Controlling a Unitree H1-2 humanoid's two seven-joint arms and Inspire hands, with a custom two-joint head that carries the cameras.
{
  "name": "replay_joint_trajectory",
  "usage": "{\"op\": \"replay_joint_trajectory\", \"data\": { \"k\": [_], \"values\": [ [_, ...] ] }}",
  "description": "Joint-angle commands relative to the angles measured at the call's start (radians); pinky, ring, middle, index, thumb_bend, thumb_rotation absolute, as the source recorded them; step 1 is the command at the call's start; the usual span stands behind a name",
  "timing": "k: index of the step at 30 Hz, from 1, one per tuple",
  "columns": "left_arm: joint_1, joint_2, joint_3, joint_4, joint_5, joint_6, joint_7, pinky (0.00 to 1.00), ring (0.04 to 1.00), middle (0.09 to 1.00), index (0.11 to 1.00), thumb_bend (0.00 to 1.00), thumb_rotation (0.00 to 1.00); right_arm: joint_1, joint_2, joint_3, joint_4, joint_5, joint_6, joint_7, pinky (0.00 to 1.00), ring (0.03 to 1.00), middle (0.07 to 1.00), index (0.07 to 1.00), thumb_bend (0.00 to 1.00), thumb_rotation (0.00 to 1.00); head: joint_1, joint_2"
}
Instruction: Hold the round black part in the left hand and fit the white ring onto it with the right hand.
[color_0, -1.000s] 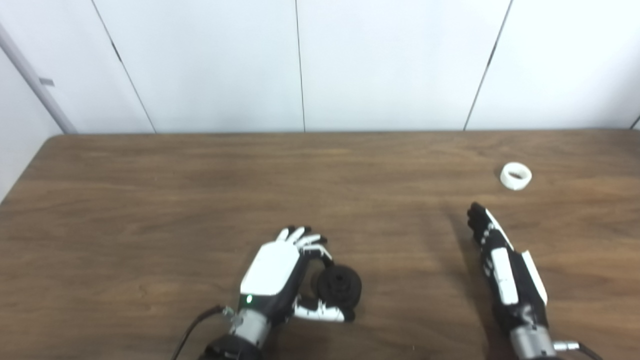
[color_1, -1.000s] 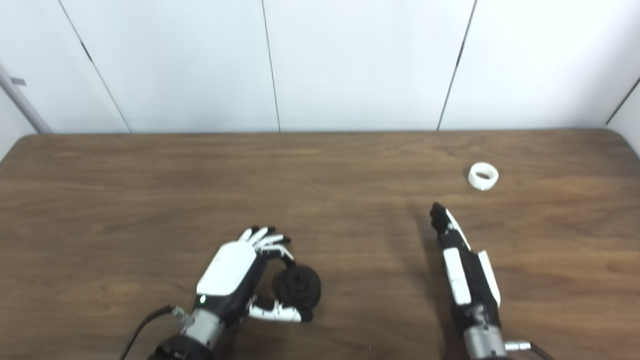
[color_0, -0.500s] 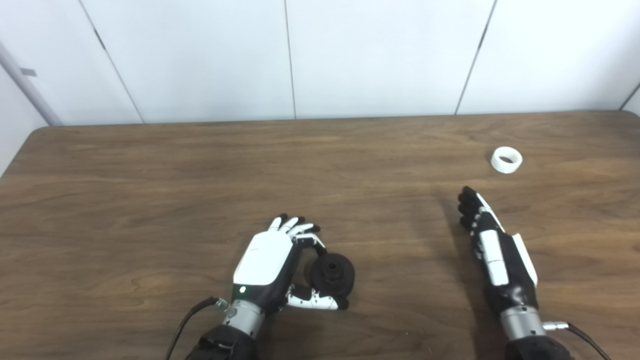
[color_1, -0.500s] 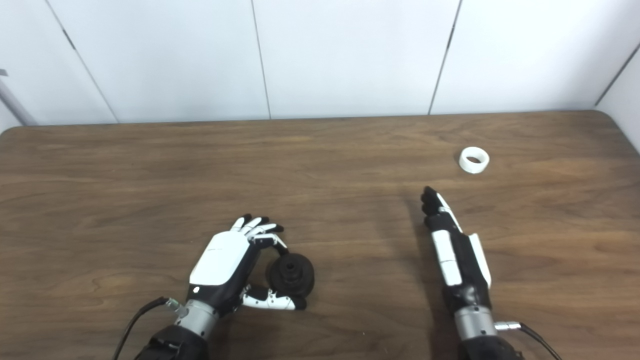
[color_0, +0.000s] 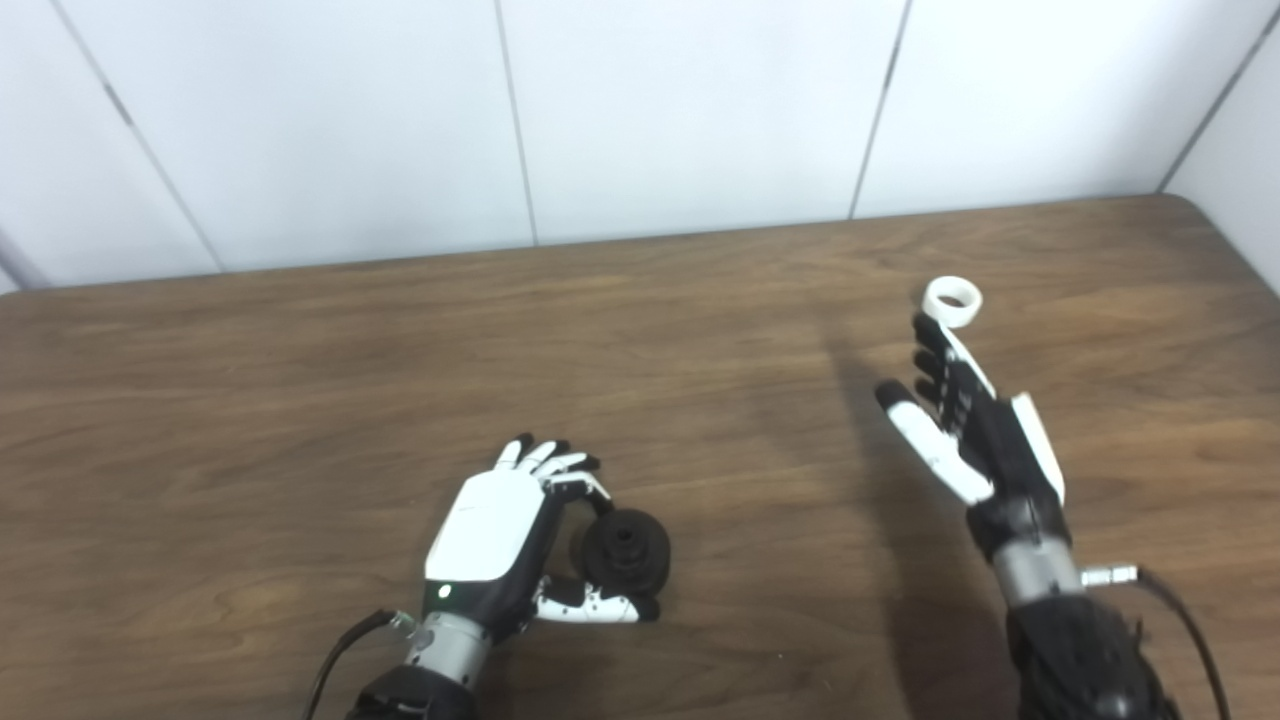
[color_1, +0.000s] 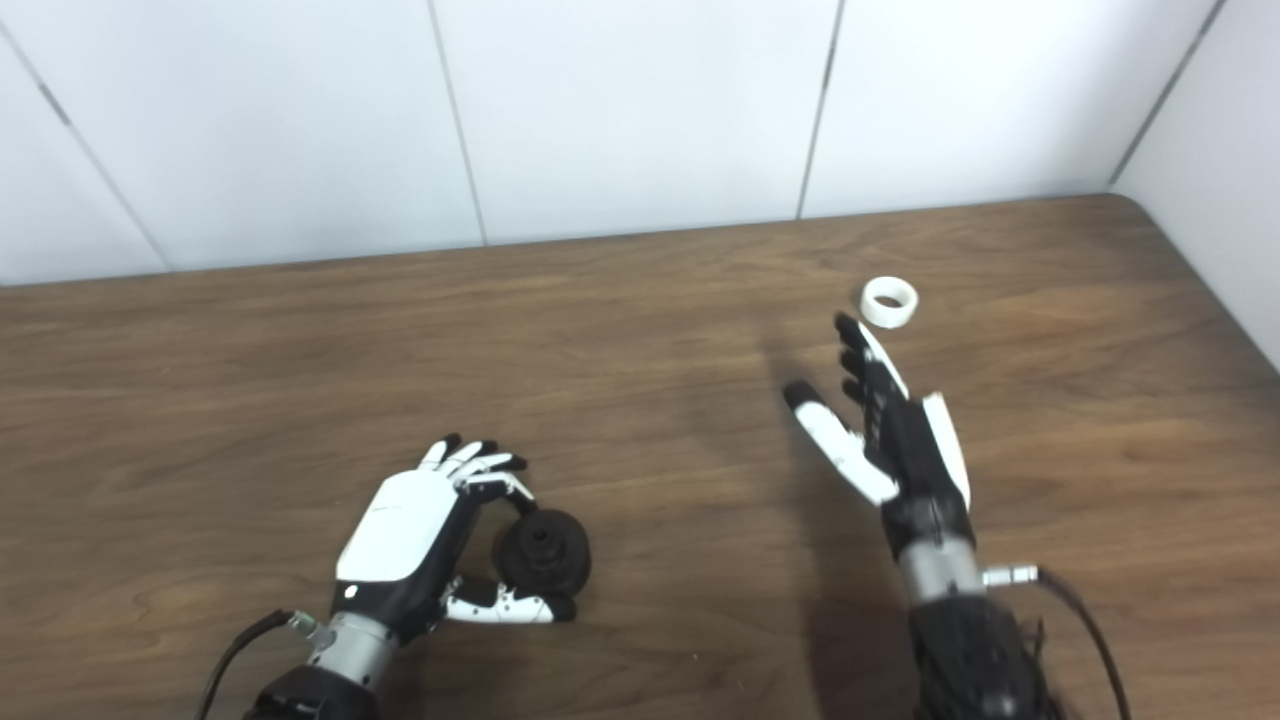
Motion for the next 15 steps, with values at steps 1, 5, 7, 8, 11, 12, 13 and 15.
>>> {"op": "replay_joint_trajectory", "data": {
  "k": [1,5,7,8,11,12,13,15],
  "values": [
    [0.006,0.024,0.007,0.014,0.023,0.006,-0.017,1.0,0.914,0.824,0.486,0.52,0.05,-0.042,-0.024,-0.018,-0.036,-0.041,0.012,0.003,0.84,0.894,0.912,0.86,0.57,0.44,-0.008,0.001],
    [0.008,0.027,0.014,0.012,0.024,0.002,-0.021,1.0,0.913,0.823,0.486,0.52,0.05,-0.088,-0.056,-0.021,-0.027,-0.125,0.061,0.003,0.85,0.887,0.89,0.831,0.65,0.39,-0.038,0.002],
    [0.007,0.03,0.017,0.012,0.022,0.0,-0.024,1.0,0.915,0.825,0.486,0.52,0.05,-0.114,-0.067,-0.023,-0.021,-0.16,0.098,0.007,0.88,0.896,0.885,0.822,0.69,0.37,-0.05,0.001],
    [0.007,0.03,0.019,0.012,0.02,-0.001,-0.023,1.0,0.915,0.825,0.486,0.52,0.05,-0.126,-0.077,-0.021,-0.016,-0.179,0.113,0.011,0.9,0.903,0.888,0.823,0.7,0.35,-0.056,0.0],
    [0.008,0.034,0.025,0.016,0.013,-0.009,-0.018,1.0,0.915,0.823,0.486,0.52,0.05,-0.162,-0.121,-0.013,0.013,-0.245,0.122,0.028,0.9,0.915,0.906,0.825,0.73,0.37,-0.076,-0.004],
    [0.009,0.035,0.026,0.016,0.013,-0.01,-0.018,1.0,0.914,0.823,0.485,0.52,0.05,-0.175,-0.128,-0.016,0.022,-0.258,0.127,0.037,0.91,0.92,0.912,0.826,0.73,0.37,-0.081,-0.004],
    [0.009,0.037,0.026,0.017,0.013,-0.011,-0.019,1.0,0.914,0.823,0.485,0.52,0.05,-0.188,-0.135,-0.022,0.033,-0.268,0.131,0.045,0.92,0.927,0.921,0.827,0.74,0.37,-0.086,-0.006],
    [0.011,0.04,0.028,0.02,0.011,-0.016,-0.016,1.0,0.913,0.823,0.485,0.52,0.05,-0.213,-0.146,-0.031,0.054,-0.297,0.137,0.066,0.92,0.934,0.934,0.824,0.75,0.37,-0.093,-0.007]
  ]
}}
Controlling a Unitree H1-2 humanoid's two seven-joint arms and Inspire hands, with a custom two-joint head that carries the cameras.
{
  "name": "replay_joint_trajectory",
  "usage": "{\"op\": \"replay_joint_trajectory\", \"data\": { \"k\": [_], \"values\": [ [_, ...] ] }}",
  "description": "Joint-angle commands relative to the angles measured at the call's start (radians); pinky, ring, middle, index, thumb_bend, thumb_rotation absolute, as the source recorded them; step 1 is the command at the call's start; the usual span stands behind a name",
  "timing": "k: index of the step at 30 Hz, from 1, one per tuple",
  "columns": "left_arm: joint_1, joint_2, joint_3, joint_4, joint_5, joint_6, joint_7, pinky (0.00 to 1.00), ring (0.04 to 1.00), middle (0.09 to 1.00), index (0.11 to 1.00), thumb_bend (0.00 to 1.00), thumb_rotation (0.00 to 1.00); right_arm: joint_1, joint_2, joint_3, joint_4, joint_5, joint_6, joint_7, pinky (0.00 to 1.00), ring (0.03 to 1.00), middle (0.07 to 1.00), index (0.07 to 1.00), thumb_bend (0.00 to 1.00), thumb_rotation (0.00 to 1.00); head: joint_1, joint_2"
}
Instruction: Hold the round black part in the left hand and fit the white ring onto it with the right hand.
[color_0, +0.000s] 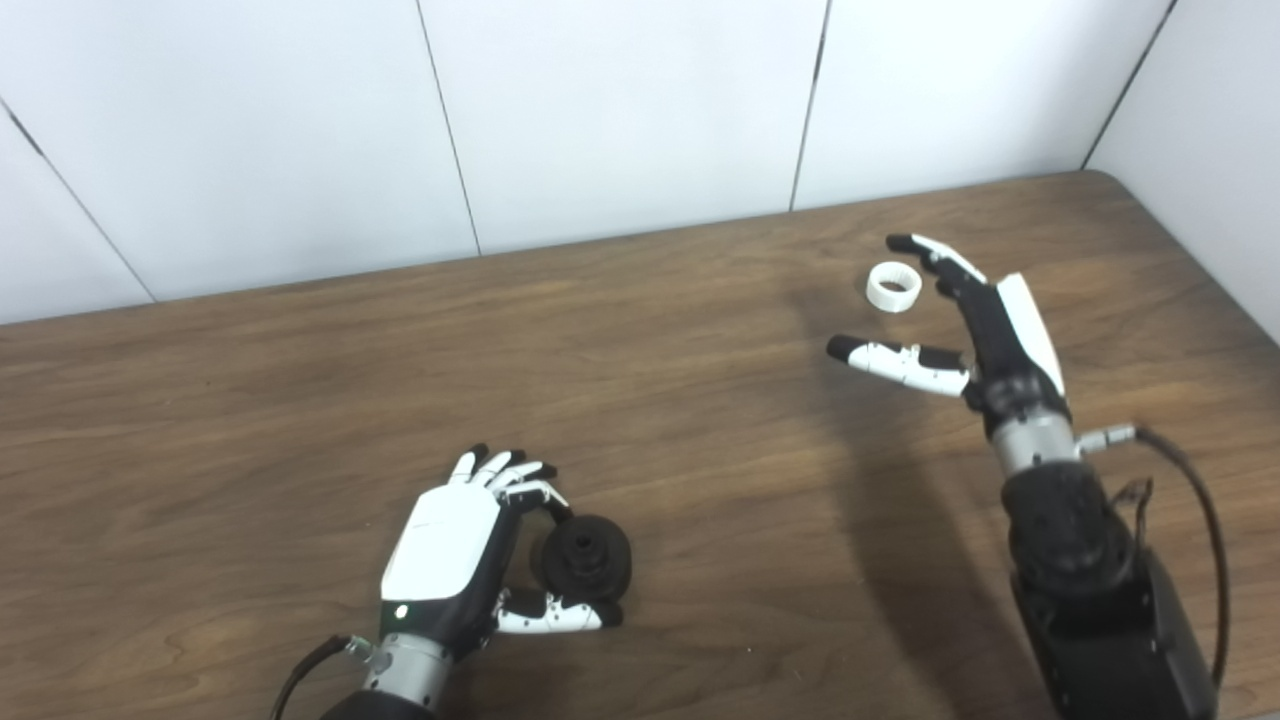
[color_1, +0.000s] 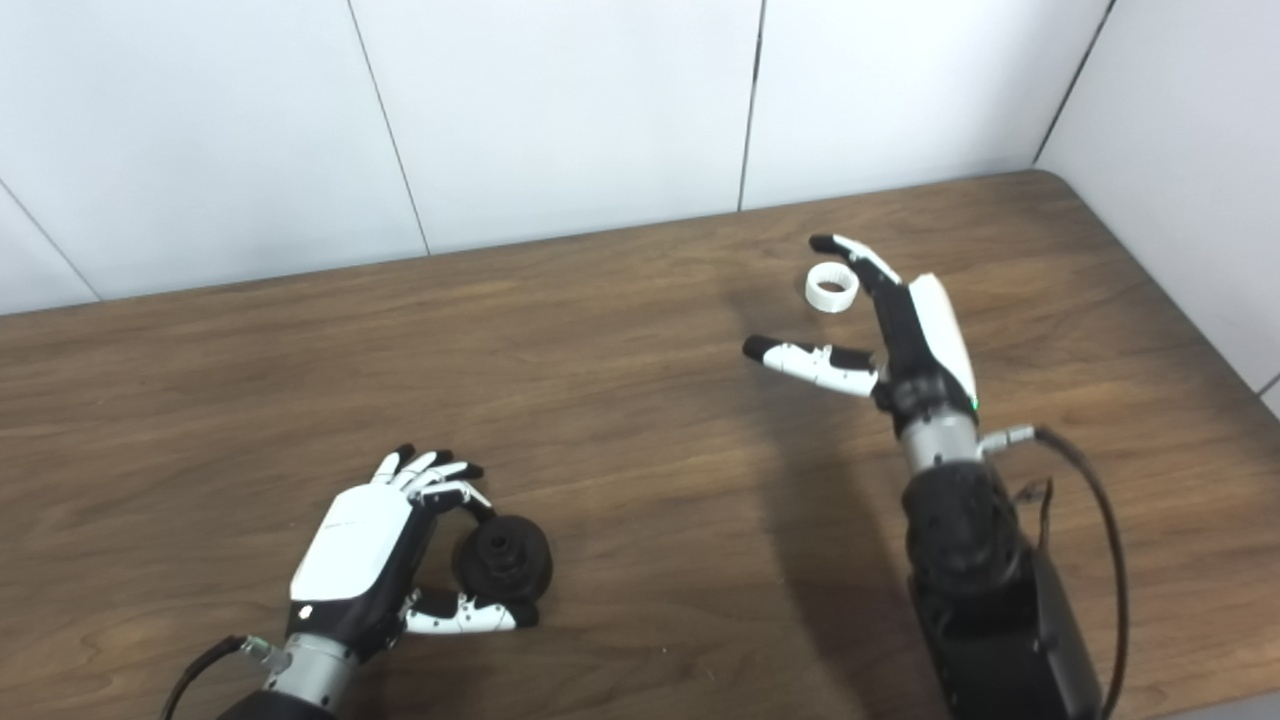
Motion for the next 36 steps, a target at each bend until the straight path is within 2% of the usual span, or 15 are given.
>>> {"op": "replay_joint_trajectory", "data": {
  "k": [1,5,7,10,12,19,25,36],
  "values": [
    [0.01,0.028,0.012,0.022,0.014,0.005,-0.012,1.0,0.912,0.822,0.485,0.52,0.05,-0.052,-0.025,-0.014,-0.002,-0.038,0.002,0.017,0.92,0.933,0.938,0.823,0.76,0.36,-0.004,-0.002],
    [0.013,0.031,0.019,0.033,0.006,-0.012,-0.001,1.0,0.91,0.82,0.485,0.52,0.05,-0.089,-0.074,-0.017,0.055,-0.052,-0.006,0.042,0.86,0.936,0.961,0.825,0.77,0.32,-0.025,-0.012],
    [0.013,0.032,0.022,0.037,0.006,-0.019,0.0,1.0,0.912,0.822,0.485,0.52,0.05,-0.107,-0.097,-0.017,0.088,-0.058,-0.014,0.046,0.88,0.953,0.969,0.824,0.77,0.32,-0.035,-0.016],
    [0.014,0.034,0.027,0.043,0.002,-0.027,0.004,1.0,0.913,0.822,0.485,0.52,0.05,-0.136,-0.126,-0.008,0.14,-0.081,-0.015,0.045,0.96,0.991,0.971,0.807,0.8,0.27,-0.062,-0.022],
    [0.014,0.036,0.03,0.044,0.002,-0.028,0.003,1.0,0.914,0.821,0.485,0.52,0.05,-0.16,-0.138,-0.004,0.17,-0.11,-0.002,0.057,0.96,0.991,0.972,0.802,0.81,0.27,-0.075,-0.025],
    [0.02,0.04,0.039,0.044,-0.005,-0.043,0.004,1.0,0.906,0.816,0.485,0.52,0.05,-0.24,-0.148,-0.024,0.295,-0.199,0.002,0.139,0.96,1.0,0.997,0.801,0.82,0.27,-0.1,-0.033],
    [0.025,0.041,0.05,0.044,-0.012,-0.051,0.003,0.99,0.908,0.817,0.485,0.52,0.05,-0.297,-0.159,-0.02,0.396,-0.265,0.002,0.211,0.96,1.0,1.0,0.791,0.84,0.29,-0.118,-0.036],
    [0.027,0.04,0.052,0.046,-0.005,-0.049,-0.002,1.0,0.906,0.813,0.485,0.52,0.05,-0.417,-0.156,-0.007,0.538,-0.35,0.002,0.334,0.98,1.0,1.0,0.759,0.84,0.26,-0.143,-0.042]
  ]
}}
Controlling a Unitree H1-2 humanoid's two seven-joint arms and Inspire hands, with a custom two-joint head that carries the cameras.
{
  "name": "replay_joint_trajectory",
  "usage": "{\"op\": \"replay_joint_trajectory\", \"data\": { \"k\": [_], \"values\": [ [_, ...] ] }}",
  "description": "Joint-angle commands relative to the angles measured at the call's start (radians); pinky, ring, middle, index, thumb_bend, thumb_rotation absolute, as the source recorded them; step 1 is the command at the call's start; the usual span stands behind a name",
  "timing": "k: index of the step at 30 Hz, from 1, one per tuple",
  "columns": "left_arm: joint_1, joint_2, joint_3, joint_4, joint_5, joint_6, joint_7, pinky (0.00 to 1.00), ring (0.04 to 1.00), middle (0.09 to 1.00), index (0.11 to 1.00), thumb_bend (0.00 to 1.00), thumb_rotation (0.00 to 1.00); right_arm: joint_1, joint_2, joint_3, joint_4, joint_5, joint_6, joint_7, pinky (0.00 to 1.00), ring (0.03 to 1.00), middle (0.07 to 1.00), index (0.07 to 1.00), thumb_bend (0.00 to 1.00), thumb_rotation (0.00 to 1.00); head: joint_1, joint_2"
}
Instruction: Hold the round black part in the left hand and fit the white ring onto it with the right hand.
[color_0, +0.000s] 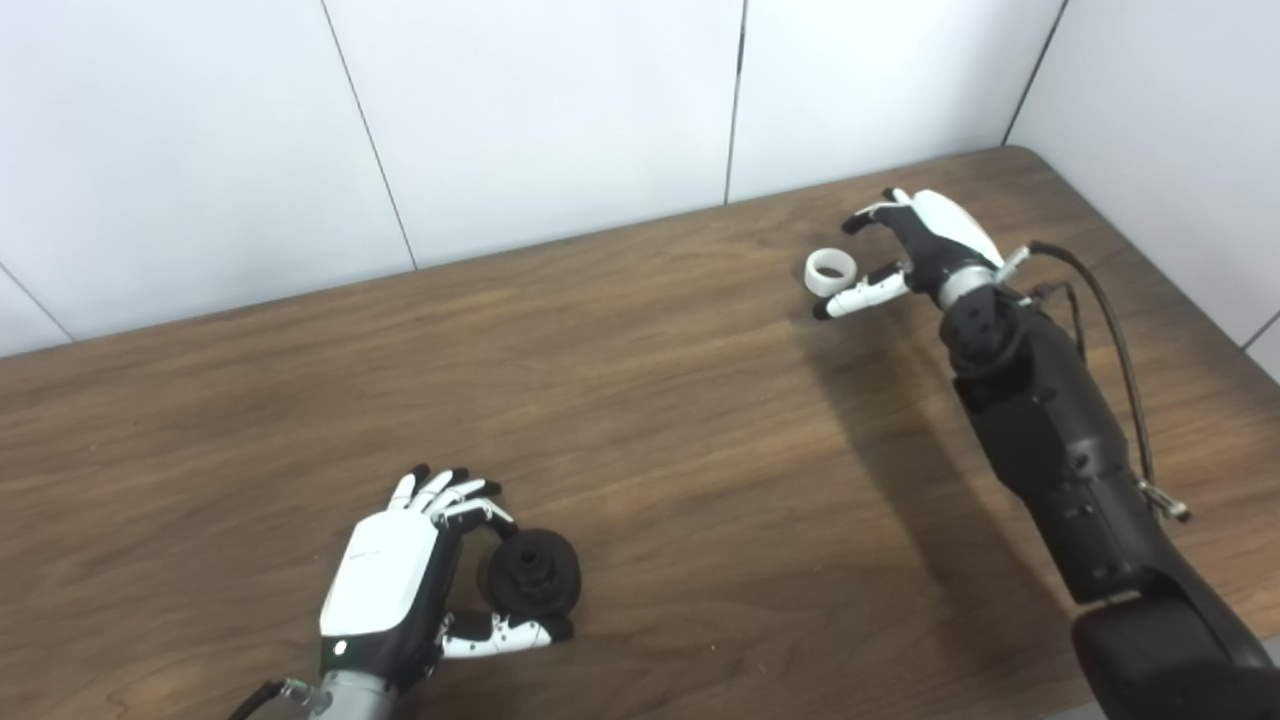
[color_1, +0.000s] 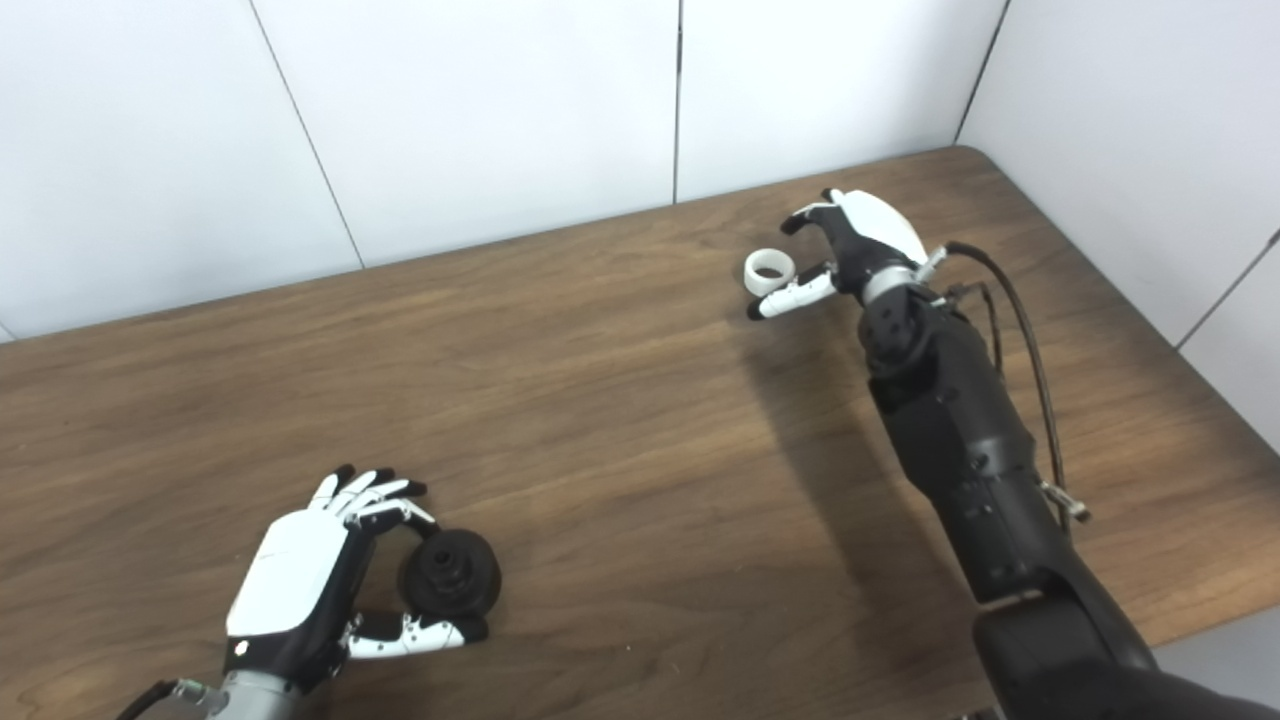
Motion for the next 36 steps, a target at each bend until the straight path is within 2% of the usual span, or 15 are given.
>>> {"op": "replay_joint_trajectory", "data": {
  "k": [1,6,13,16,27,36],
  "values": [
    [0.017,0.029,0.01,0.023,0.024,0.024,-0.02,1.0,0.907,0.814,0.485,0.52,0.05,-0.066,-0.02,-0.01,-0.011,-0.039,0.0,0.014,0.97,1.0,1.0,0.756,0.84,0.26,0.002,0.0],
    [0.019,0.029,0.008,0.027,0.027,0.019,-0.011,0.98,0.898,0.809,0.485,0.52,0.05,-0.107,-0.017,-0.003,0.034,-0.074,0.0,0.054,0.96,1.0,0.998,0.739,0.84,0.26,0.005,-0.003],
    [0.026,0.022,0.008,0.024,0.023,0.021,-0.006,1.0,0.902,0.811,0.485,0.52,0.05,-0.141,-0.025,0.019,0.086,-0.073,0.0,0.073,0.94,1.0,0.982,0.72,0.83,0.26,0.017,-0.006],
    [0.028,0.022,0.007,0.02,0.029,0.022,-0.006,0.99,0.902,0.811,0.486,0.52,0.05,-0.148,-0.023,0.017,0.096,-0.074,0.0,0.081,0.97,1.0,0.982,0.722,0.83,0.25,0.021,-0.007],
    [0.032,0.013,0.001,0.014,0.036,0.029,-0.012,0.99,0.904,0.814,0.485,0.52,0.05,-0.2,-0.023,0.011,0.174,-0.154,0.0,0.131,0.93,1.0,0.98,0.729,0.84,0.28,0.033,-0.004],
    [0.032,0.01,-0.002,0.015,0.042,0.034,-0.016,0.99,0.904,0.814,0.485,0.52,0.05,-0.214,-0.017,0.004,0.197,-0.18,0.0,0.135,0.94,1.0,0.962,0.707,0.84,0.26,0.034,-0.002]
  ]
}}
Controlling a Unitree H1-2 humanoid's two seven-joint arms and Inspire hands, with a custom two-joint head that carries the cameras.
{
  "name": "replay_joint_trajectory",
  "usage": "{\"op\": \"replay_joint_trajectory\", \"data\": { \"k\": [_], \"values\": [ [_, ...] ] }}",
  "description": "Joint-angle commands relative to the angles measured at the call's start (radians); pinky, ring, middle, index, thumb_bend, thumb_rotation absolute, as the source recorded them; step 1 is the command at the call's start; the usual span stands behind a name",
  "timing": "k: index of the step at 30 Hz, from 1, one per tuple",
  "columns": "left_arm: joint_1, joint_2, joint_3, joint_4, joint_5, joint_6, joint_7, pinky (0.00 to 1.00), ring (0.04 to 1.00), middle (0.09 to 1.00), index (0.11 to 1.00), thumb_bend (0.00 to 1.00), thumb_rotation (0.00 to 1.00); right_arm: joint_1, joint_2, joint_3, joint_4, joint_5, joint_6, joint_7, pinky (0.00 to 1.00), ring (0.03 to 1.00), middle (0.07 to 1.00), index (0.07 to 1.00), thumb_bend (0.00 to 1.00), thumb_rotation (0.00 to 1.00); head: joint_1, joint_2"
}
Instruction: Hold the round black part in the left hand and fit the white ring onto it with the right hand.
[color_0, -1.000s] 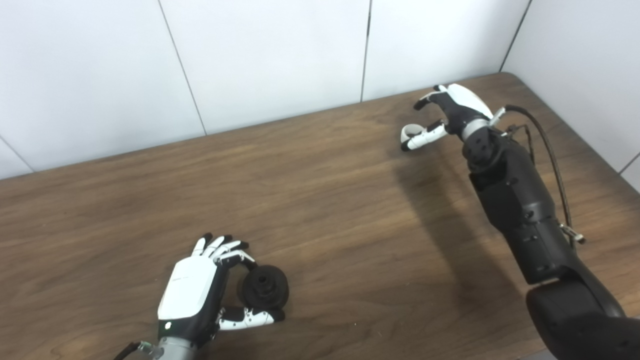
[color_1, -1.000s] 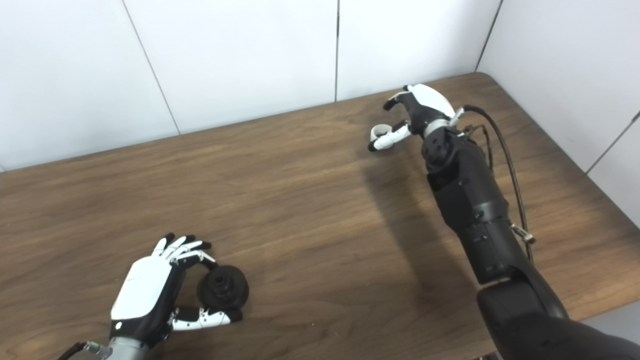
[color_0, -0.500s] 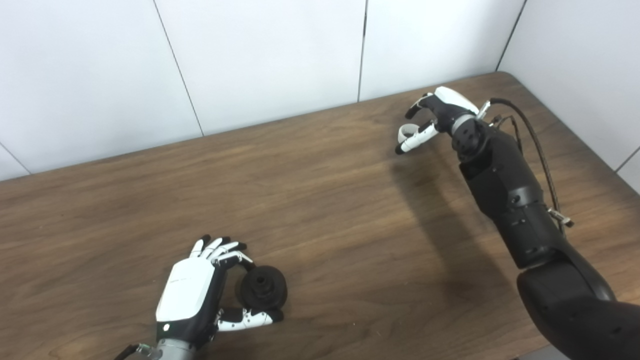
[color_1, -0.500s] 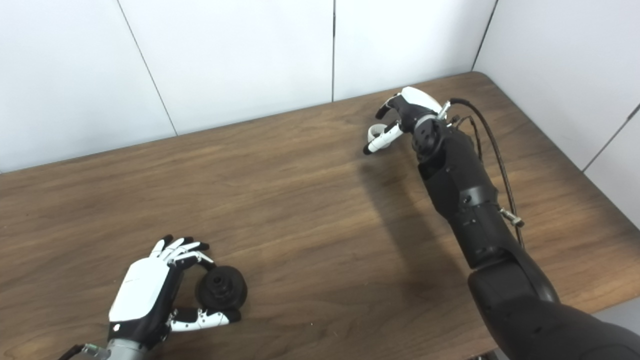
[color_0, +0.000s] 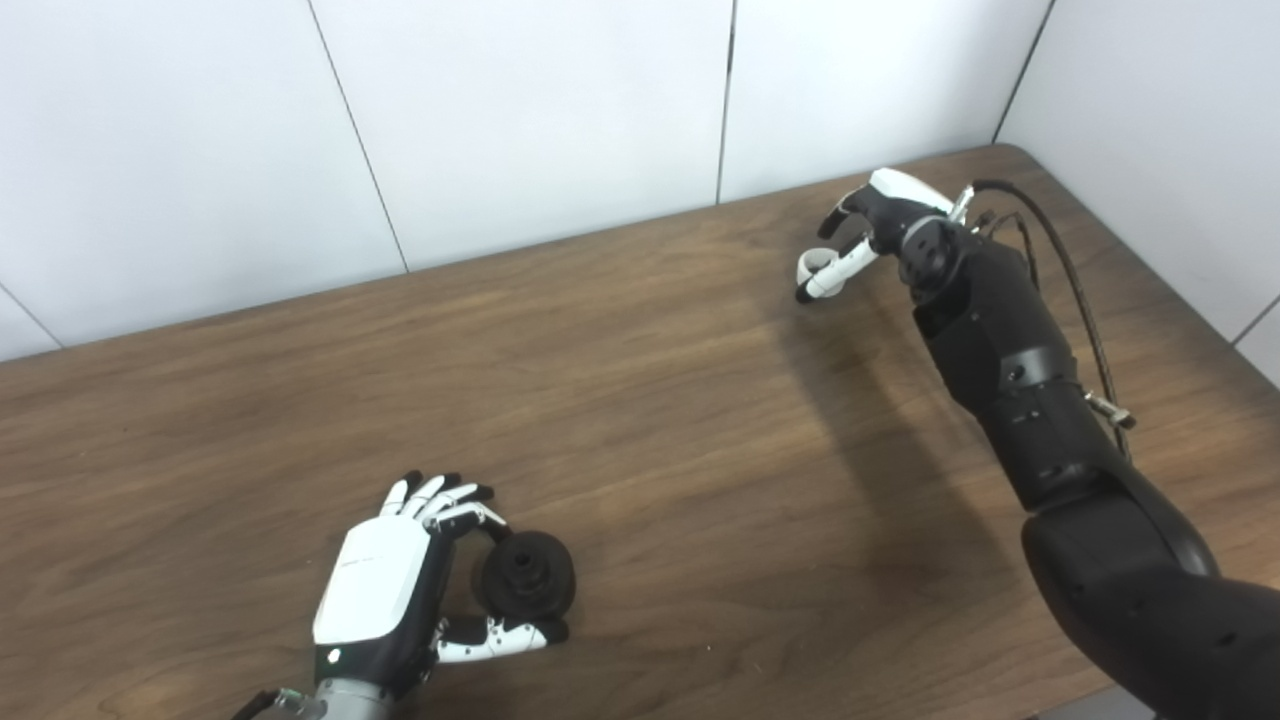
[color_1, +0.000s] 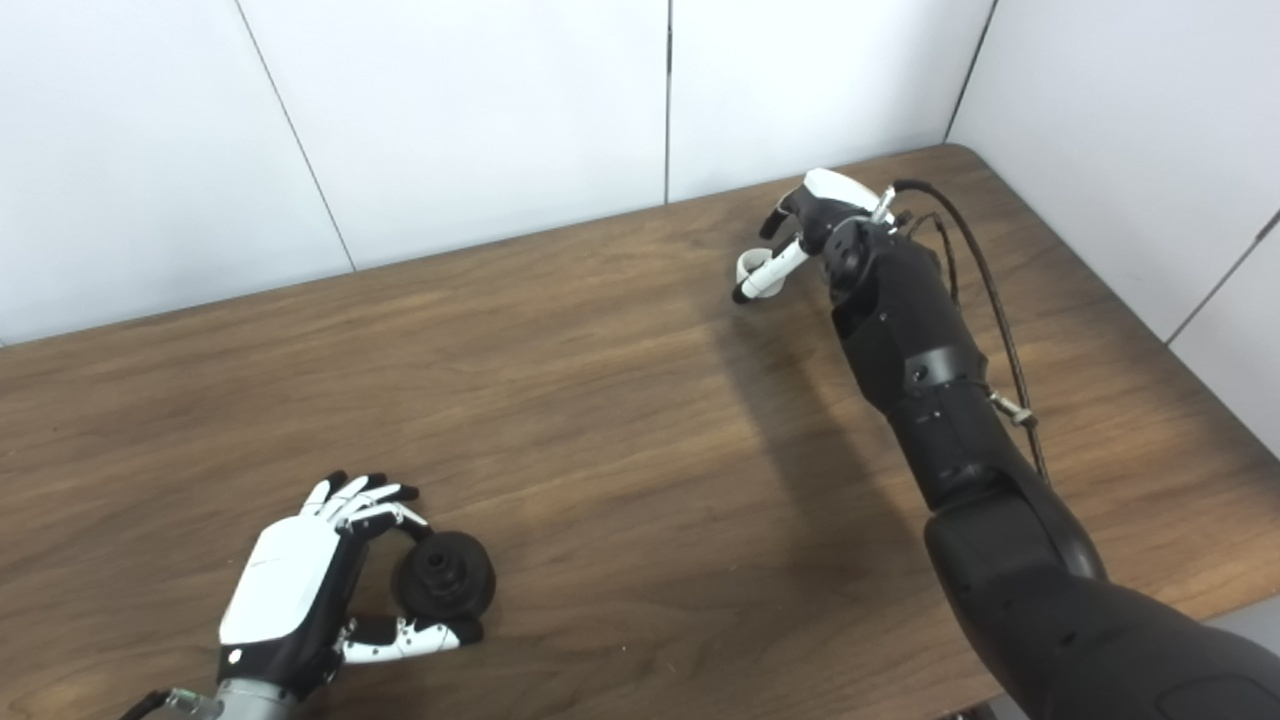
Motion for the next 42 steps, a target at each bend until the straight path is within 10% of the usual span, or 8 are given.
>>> {"op": "replay_joint_trajectory", "data": {
  "k": [1,42],
  "values": [
    [0.025,0.018,-0.002,0.013,0.038,0.032,-0.024,0.99,0.906,0.814,0.485,0.52,0.05,-0.06,-0.017,-0.016,-0.018,-0.025,0.001,-0.01,0.93,1.0,0.959,0.706,0.83,0.26,-0.001,0.001],
    [0.021,0.022,0.005,0.011,0.029,0.028,-0.027,0.99,0.901,0.809,0.485,0.52,0.05,-0.029,-0.042,0.032,-0.022,0.02,0.001,-0.018,0.98,1.0,0.904,0.658,0.78,0.24,0.005,0.008]
  ]
}}
